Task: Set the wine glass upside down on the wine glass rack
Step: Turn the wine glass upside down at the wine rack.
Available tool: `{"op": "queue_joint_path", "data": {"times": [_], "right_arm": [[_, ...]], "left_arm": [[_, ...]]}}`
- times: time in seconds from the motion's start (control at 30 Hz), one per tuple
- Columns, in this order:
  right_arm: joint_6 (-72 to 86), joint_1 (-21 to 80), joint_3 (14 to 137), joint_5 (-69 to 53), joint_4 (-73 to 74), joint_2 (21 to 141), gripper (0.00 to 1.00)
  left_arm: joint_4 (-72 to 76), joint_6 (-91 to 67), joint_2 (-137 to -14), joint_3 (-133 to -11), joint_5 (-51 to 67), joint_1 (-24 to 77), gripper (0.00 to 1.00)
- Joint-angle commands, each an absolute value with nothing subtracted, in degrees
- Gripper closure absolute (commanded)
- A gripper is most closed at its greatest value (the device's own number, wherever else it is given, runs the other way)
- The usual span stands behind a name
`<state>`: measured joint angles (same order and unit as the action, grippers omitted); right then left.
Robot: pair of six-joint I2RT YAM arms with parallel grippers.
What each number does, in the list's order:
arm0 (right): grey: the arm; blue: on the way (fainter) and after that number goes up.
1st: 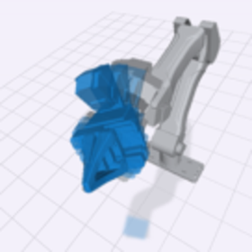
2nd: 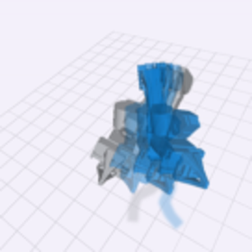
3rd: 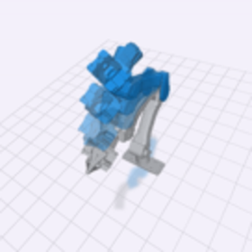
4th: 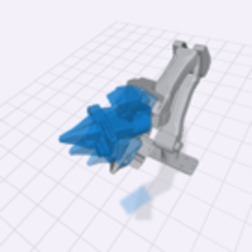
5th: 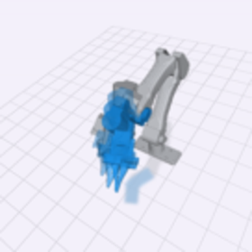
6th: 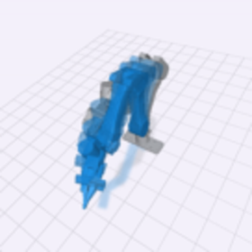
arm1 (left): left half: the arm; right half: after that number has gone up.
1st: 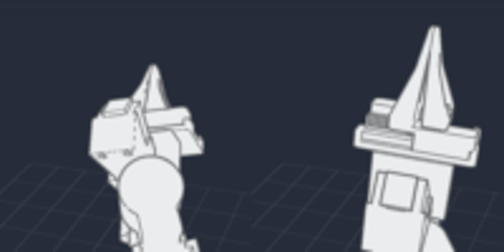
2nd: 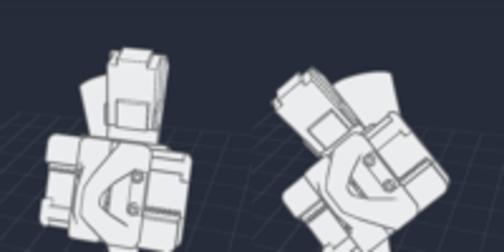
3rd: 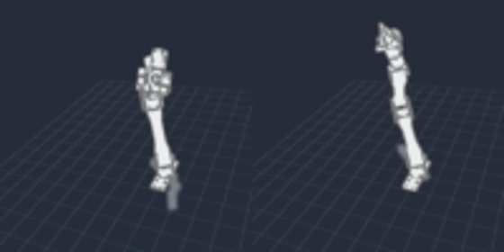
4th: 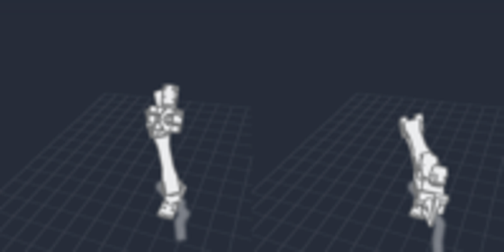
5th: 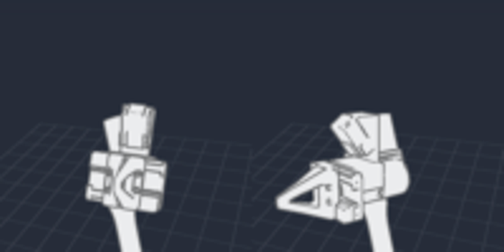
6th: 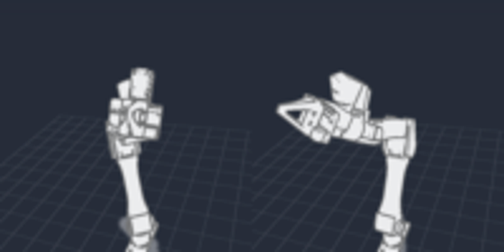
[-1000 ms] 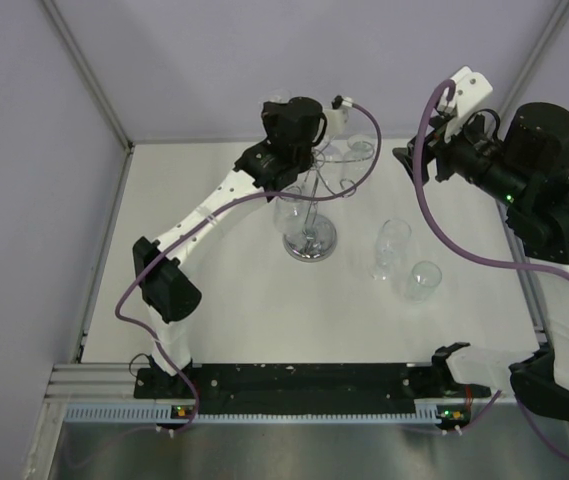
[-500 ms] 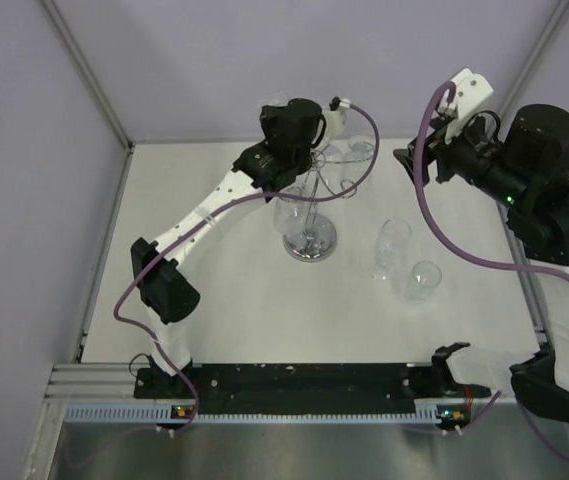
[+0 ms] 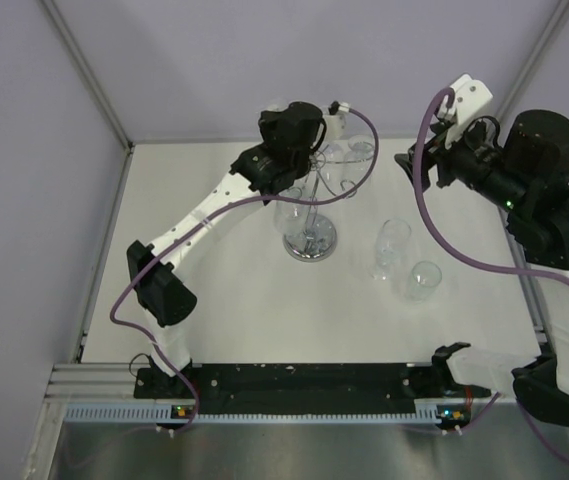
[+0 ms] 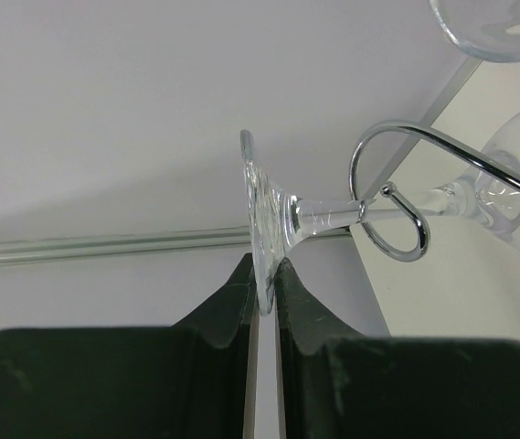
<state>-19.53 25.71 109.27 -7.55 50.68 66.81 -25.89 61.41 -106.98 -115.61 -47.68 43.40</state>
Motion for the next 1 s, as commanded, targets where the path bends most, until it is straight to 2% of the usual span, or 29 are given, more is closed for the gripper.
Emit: {"op": "queue_joint_path", "data": {"times": [0.0, 0.27, 0.57, 0.97], "right_arm": [[-19.8, 26.2, 108.2, -6.2, 49.1, 65.6, 0.25], [-20.0, 26.2, 105.6, -3.2, 49.2, 64.4, 0.25], [-20.2, 26.2, 103.7, -2.1, 49.2, 63.3, 0.24], [-20.4, 26.3, 101.1, -0.7, 49.2, 61.4, 0.23]], "left_arm": [[-25.2, 59.2, -103.0, -115.8, -49.4, 44.0, 1.0], [-27.5, 58.0, -103.4, -115.7, -49.6, 44.5, 1.0], [-28.3, 57.7, -104.4, -115.8, -49.6, 45.2, 0.87], [-29.1, 57.0, -105.5, -115.9, -49.9, 46.2, 0.77]]}}
